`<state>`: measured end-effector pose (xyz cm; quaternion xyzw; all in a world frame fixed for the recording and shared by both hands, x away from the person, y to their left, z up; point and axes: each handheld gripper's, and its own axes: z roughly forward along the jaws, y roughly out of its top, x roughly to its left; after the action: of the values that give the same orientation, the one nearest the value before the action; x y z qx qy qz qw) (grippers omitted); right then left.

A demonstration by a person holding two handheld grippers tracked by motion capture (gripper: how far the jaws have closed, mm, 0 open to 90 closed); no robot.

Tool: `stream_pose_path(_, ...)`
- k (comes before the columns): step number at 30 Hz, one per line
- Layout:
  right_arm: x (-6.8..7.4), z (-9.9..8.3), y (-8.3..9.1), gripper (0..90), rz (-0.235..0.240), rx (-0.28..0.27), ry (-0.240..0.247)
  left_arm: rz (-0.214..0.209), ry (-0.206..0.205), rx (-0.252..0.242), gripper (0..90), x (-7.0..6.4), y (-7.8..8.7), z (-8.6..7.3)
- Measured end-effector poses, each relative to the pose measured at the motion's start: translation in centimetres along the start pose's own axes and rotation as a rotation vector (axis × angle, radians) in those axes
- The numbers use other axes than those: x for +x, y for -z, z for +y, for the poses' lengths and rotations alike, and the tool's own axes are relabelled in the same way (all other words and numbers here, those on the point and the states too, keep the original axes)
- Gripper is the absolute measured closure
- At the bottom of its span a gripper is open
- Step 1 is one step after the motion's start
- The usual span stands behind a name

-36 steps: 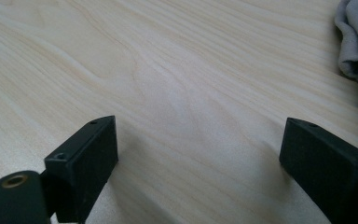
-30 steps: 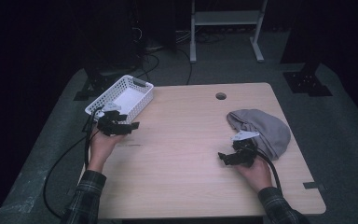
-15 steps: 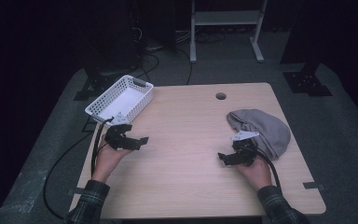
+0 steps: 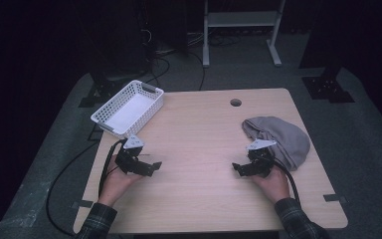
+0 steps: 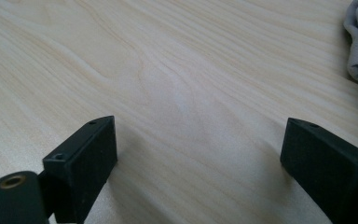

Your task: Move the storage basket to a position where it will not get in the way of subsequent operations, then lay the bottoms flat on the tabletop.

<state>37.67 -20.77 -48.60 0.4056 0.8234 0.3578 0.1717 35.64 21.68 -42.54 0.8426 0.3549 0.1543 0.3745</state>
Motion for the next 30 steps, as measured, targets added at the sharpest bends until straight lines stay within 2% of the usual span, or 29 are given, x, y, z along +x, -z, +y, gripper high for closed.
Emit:
stream_pose_path(3, 0.0, 0.0, 0.0, 10.0, 0.0, 0.0, 0.0, 0.0, -0.024, 0.025, 0.0, -0.7, -0.3, -0.5)
stream_pose_path(9, 0.0, 0.0, 0.0, 10.0, -0.001, 0.001, -0.002, -0.035, -0.038, 0.104, 0.0, -2.3, -1.8, -2.2)
stream_pose_path(12, 0.0, 0.0, 0.0, 10.0, -0.001, 0.001, -0.003, -0.031, -0.064, 0.135, 0.0, -3.0, -2.3, -2.7)
stream_pose_path(19, 0.0, -0.1, 0.2, 10.0, 0.014, 0.001, 0.01, -0.043, -0.082, 0.131, 0.0, -3.7, -2.5, -3.3)
stream_pose_path(21, -0.1, -0.1, 0.2, 9.9, 0.017, 0.008, 0.011, -0.045, -0.076, 0.127, 0.0, -3.7, -2.6, -3.5)
stream_pose_path(24, -0.2, -0.1, 0.3, 10.0, 0.008, 0.021, 0.005, -0.044, -0.097, 0.154, 0.0, -3.9, -3.0, -3.7)
stream_pose_path(25, -0.3, -0.1, 0.4, 10.0, 0.002, 0.025, -0.002, -0.056, -0.103, 0.16, 0.0, -3.9, -3.2, -3.8)
stream_pose_path(30, -0.5, 0.0, 0.6, 10.6, -0.001, 0.045, -0.003, -0.069, -0.106, 0.128, 0.0, -3.9, -3.2, -4.1)
